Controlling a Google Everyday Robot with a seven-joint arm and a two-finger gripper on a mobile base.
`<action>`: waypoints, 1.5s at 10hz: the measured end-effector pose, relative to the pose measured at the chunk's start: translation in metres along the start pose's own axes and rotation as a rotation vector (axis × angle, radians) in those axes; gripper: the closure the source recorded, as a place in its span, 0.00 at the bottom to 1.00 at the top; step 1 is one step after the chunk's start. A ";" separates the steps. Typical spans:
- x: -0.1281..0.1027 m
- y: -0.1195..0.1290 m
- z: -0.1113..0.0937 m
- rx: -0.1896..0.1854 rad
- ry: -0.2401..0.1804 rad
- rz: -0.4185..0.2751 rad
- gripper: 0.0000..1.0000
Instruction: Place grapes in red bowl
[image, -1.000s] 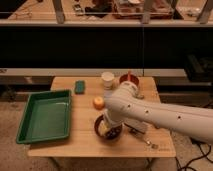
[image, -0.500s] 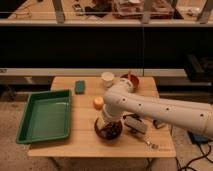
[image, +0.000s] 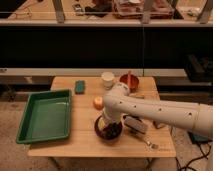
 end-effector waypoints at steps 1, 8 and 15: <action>0.000 0.002 0.004 0.012 0.000 -0.001 0.36; -0.001 0.000 0.030 0.054 0.000 -0.063 0.75; 0.012 -0.006 -0.057 0.094 0.048 -0.090 0.98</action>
